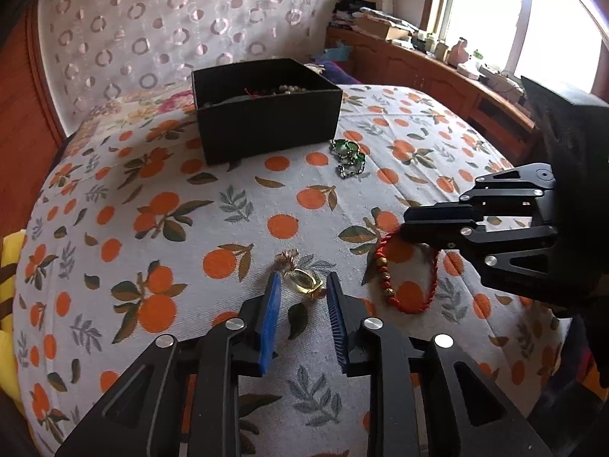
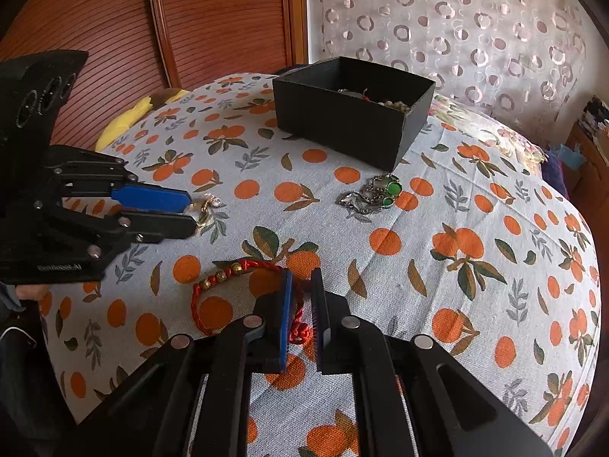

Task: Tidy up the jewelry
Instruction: 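Grasp the gold ring with the left tool while the right tool grasps the red bead bracelet, then carry both items over the black box and open both tools to drop them, then move both tools back to the last items on the bed, then grasp the small gold earring with the left tool while the right tool grasps the green-charm chain, then carry both items over the black box and open both tools to drop them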

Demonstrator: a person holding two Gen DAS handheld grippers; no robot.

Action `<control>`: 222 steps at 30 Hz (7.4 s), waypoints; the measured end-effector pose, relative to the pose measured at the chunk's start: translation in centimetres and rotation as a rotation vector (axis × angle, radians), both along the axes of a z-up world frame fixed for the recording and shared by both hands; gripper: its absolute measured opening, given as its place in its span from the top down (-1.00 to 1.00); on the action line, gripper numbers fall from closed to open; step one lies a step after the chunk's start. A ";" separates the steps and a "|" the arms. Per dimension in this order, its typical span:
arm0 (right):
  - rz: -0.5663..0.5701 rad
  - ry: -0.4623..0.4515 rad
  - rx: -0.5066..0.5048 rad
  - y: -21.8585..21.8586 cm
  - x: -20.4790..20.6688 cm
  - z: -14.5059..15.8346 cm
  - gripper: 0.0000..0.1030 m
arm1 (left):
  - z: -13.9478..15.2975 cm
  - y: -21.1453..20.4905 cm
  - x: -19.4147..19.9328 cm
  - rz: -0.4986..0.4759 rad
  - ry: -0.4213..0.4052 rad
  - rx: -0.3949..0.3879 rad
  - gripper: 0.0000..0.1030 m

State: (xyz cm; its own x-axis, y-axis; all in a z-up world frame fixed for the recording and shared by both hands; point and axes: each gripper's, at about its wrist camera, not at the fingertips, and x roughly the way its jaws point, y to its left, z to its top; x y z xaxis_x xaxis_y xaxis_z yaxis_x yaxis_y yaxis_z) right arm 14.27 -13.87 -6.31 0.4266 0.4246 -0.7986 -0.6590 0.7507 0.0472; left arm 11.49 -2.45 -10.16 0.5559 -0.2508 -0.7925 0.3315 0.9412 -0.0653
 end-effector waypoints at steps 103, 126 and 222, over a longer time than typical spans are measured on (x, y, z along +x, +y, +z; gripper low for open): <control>-0.122 -0.030 0.059 -0.9 9.8 0.4 0.50 | 5.8 -0.4 17.6 0.076 -0.176 0.008 0.15; -0.148 -0.026 -0.047 -1.1 9.7 -0.9 0.85 | 3.1 2.6 7.0 0.063 -0.096 -0.007 -0.10; -0.171 -0.177 0.154 0.8 15.6 7.8 0.83 | 5.6 2.5 15.9 0.088 -0.164 -0.041 0.79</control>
